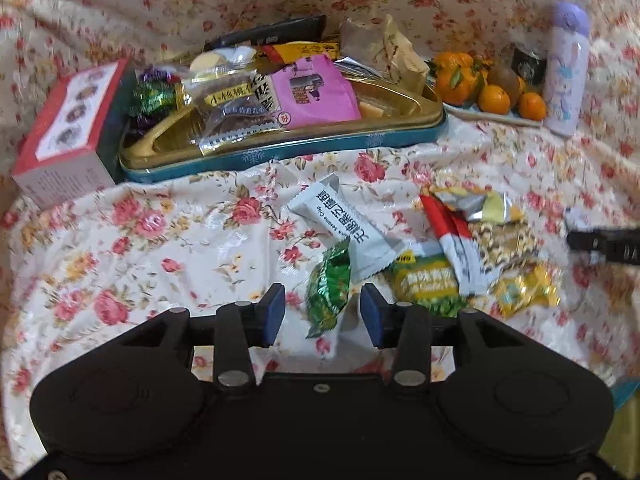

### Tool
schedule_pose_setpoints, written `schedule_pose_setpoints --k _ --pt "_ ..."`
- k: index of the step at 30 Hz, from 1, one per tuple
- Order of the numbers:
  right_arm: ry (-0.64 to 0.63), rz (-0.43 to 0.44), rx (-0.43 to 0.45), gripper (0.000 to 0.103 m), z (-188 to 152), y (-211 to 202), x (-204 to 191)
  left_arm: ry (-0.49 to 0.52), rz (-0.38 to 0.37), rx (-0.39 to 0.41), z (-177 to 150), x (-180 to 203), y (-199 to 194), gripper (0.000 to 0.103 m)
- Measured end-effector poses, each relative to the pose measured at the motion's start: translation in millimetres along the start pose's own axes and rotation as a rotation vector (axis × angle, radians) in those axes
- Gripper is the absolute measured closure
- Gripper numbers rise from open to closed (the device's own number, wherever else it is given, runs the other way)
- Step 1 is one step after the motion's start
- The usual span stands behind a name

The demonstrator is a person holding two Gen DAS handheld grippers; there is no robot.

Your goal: Organize snacks

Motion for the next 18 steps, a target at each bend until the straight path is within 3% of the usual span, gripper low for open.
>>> schedule_pose_setpoints --k 11,18 --pt "-0.027 0.003 0.009 0.077 -0.9 0.0 -1.0 -0.187 -0.128 -0.006 0.4 -17.0 9.7 0.054" --pt "-0.037 0.001 0.017 0.077 -1.4 0.0 -1.7 -0.066 -0.08 -0.024 5.1 5.7 12.8 0.056"
Point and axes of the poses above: each gripper's, at about its wrist camera, not at the fingertips, and y roughly the way its jaws point, x to its right, z to its top, the point moved 7 cm from there along y, roughly the way its jaws point, and after that the axes turned 9 degrees about y, right-handed, at the moved point
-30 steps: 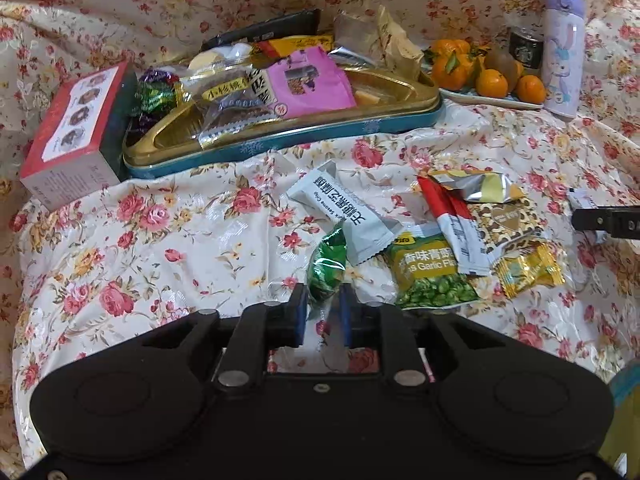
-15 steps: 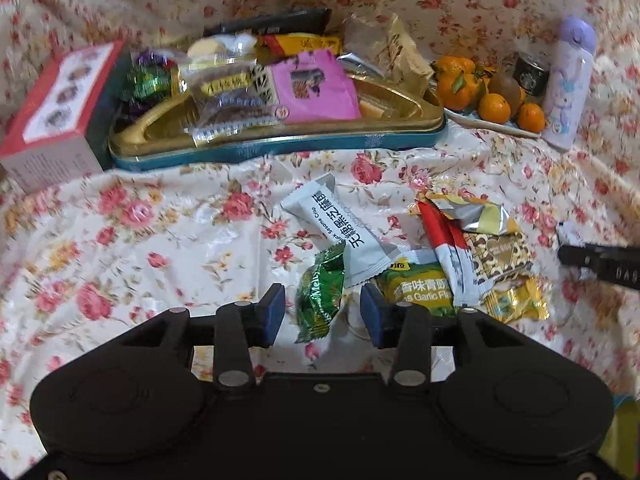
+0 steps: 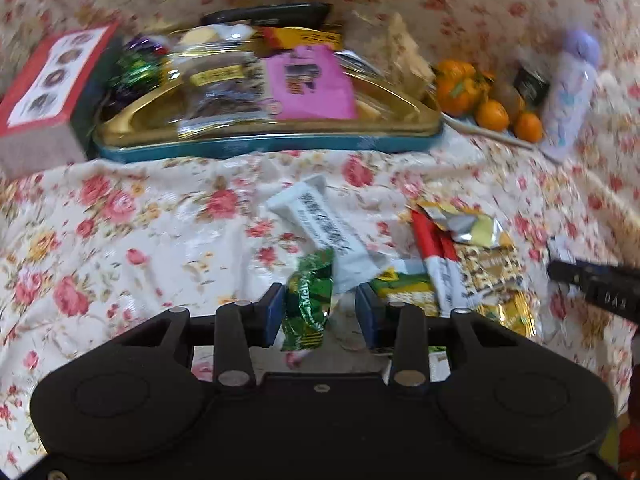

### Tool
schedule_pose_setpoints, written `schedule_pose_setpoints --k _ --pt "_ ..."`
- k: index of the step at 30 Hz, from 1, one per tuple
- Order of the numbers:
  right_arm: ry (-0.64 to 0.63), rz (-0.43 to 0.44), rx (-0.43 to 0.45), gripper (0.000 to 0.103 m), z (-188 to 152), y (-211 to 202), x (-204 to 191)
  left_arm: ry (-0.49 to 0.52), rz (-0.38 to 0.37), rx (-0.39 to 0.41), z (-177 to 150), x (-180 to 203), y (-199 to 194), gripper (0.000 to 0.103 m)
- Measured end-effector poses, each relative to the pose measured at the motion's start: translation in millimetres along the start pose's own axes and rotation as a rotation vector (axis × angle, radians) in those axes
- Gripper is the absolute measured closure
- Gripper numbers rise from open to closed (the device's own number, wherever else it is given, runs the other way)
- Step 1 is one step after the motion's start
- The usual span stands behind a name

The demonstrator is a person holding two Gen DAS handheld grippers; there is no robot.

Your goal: Organize snacks

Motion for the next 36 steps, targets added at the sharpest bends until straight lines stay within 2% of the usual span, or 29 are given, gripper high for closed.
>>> schedule_pose_setpoints --k 5,6,7,10,11,18,26,36 --pt "0.0 0.003 -0.003 0.077 0.5 -0.3 0.1 0.04 0.052 -0.001 0.5 8.2 3.9 0.059" --pt "0.003 0.004 -0.004 0.077 0.7 -0.3 0.2 0.034 0.055 0.0 0.1 6.7 3.4 0.063" --pt "0.005 0.004 -0.005 0.078 0.7 -0.5 0.4 0.026 0.061 0.001 0.4 5.0 3.2 0.078" --pt "0.024 0.006 -0.009 0.079 1.8 -0.3 1.8 -0.01 0.038 -0.004 -1.4 -1.7 0.3 0.078" --pt "0.034 0.006 -0.011 0.08 2.3 -0.2 2.5 -0.02 0.035 -0.007 -1.9 -3.3 -0.7 0.082" --pt "0.069 0.0 0.004 0.081 6.1 -11.5 3.0 -0.009 0.075 0.044 -4.3 -0.9 -29.8 0.082" --pt "0.062 0.044 0.099 0.081 1.5 -74.4 -7.7 -0.014 0.114 0.095 -14.6 13.1 -91.7 0.082" --pt "0.075 0.179 0.171 0.081 -44.4 -169.8 -20.4 -0.072 0.124 0.091 -69.4 36.9 -149.0 0.082"
Point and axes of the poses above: each gripper's, at about its wrist camera, not at the fingertips, and y roughly the way its jaws point, x to its right, z to its top, the point moved 7 cm from there along y, roughly the way its jaws point, and after that the axes turned 9 degrees about y, right-handed, at the moved point
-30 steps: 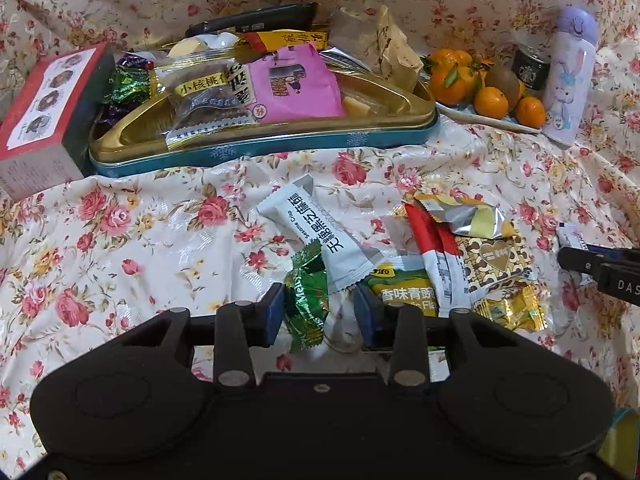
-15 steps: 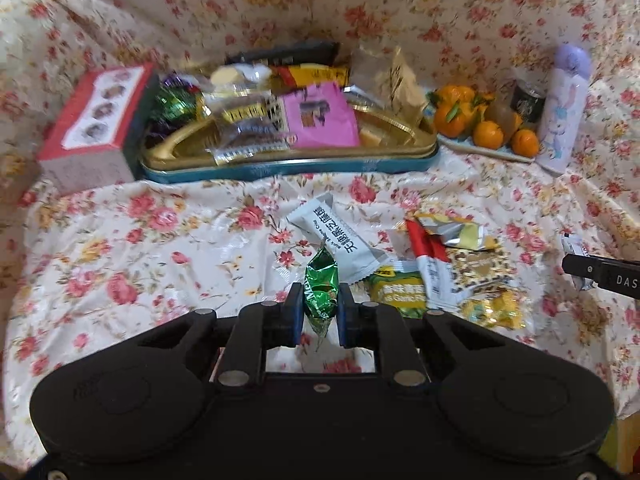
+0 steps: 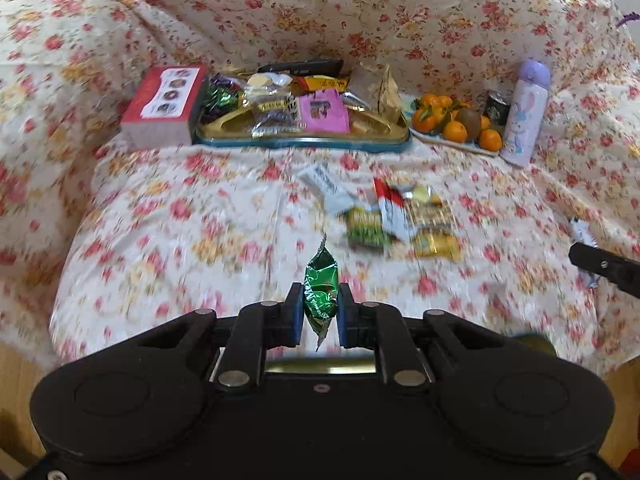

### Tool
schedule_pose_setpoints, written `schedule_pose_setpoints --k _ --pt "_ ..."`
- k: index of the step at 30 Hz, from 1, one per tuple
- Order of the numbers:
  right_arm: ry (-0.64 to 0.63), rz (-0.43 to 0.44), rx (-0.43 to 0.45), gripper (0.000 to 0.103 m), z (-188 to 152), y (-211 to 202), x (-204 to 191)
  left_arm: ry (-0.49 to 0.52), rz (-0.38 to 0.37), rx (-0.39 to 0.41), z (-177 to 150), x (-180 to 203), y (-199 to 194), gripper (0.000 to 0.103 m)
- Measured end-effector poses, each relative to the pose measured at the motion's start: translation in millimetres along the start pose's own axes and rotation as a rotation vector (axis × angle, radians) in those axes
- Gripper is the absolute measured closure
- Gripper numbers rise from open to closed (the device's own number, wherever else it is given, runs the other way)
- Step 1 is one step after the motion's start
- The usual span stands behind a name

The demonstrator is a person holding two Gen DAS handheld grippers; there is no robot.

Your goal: Organize snacks

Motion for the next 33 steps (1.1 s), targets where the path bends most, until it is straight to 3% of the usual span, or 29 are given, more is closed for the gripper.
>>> schedule_pose_setpoints --k 14,21,33 --pt "-0.03 0.094 -0.043 0.081 -80.7 -89.3 -16.5 -0.017 -0.029 -0.047 -83.3 28.1 -48.0 0.081" --pt "-0.074 0.101 -0.132 0.081 -112.6 -91.9 -23.2 -0.028 -0.02 -0.102 -108.5 29.8 -40.3 0.082" --pt "-0.117 0.096 -0.209 0.08 -136.8 -91.1 -26.2 -0.038 0.007 -0.1 -118.8 31.9 -41.4 0.074"
Point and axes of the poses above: each gripper's, at about its wrist camera, not at the fingertips, and y roughly the way its jaws point, x to its right, z to its top, the point moved 7 cm from there along y, roughly the way its jaws point, and after that the axes turned 9 degrees about y, right-handed, at the moved point
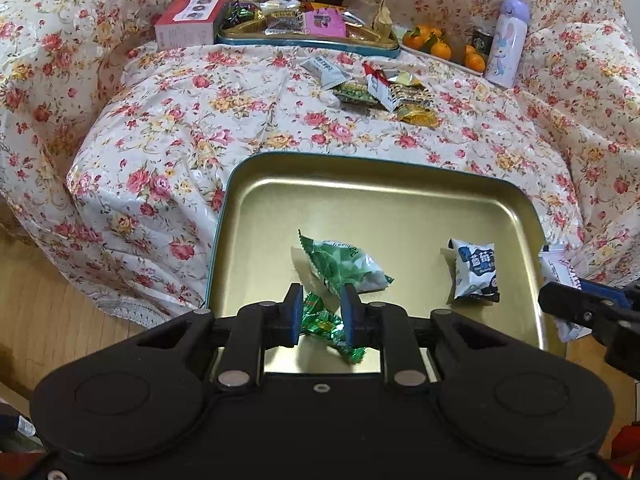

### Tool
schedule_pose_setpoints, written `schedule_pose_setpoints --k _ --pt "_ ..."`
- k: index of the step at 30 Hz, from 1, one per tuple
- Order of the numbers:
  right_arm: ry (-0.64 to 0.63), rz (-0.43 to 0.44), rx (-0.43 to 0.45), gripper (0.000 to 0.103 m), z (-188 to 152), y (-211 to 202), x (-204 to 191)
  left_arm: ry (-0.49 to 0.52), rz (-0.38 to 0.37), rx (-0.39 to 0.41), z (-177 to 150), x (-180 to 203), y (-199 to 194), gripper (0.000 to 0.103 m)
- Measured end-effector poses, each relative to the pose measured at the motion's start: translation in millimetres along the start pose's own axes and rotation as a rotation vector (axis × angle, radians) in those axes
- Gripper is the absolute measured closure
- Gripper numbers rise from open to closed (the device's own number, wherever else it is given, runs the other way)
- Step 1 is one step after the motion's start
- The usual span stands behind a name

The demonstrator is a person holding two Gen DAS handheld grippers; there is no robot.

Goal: Organize snacks
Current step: 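Open both grippers to drop the green candy and hawthorn strip into the tray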

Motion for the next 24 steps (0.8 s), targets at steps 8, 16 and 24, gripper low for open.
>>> schedule_pose_setpoints --k 8,16,24 --pt "-0.01 0.01 -0.029 0.078 -2.1 1.2 -1.4 0.01 0.015 -0.016 -2.8 1.5 2.5 0.074" --pt "0.002 -0.002 -0.06 0.075 -4.2 9.4 -2.5 0.03 0.048 -0.014 -4.1 4.6 2.4 0.074" --pt "0.01 -0.002 -0.127 0.074 -8.6 11.8 -7.4 0.116 0.113 -0.017 -7.7 16.3 -3.8 0.073"
Point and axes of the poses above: each gripper's, at about its wrist camera, not at the fingertips, and y roughly the way its jaws point, x to its right, z to its top, the point moved 7 cm from there along y, roughly the way its jaws point, and after that the axes turned 9 degrees about y, right-handed, at the moved point
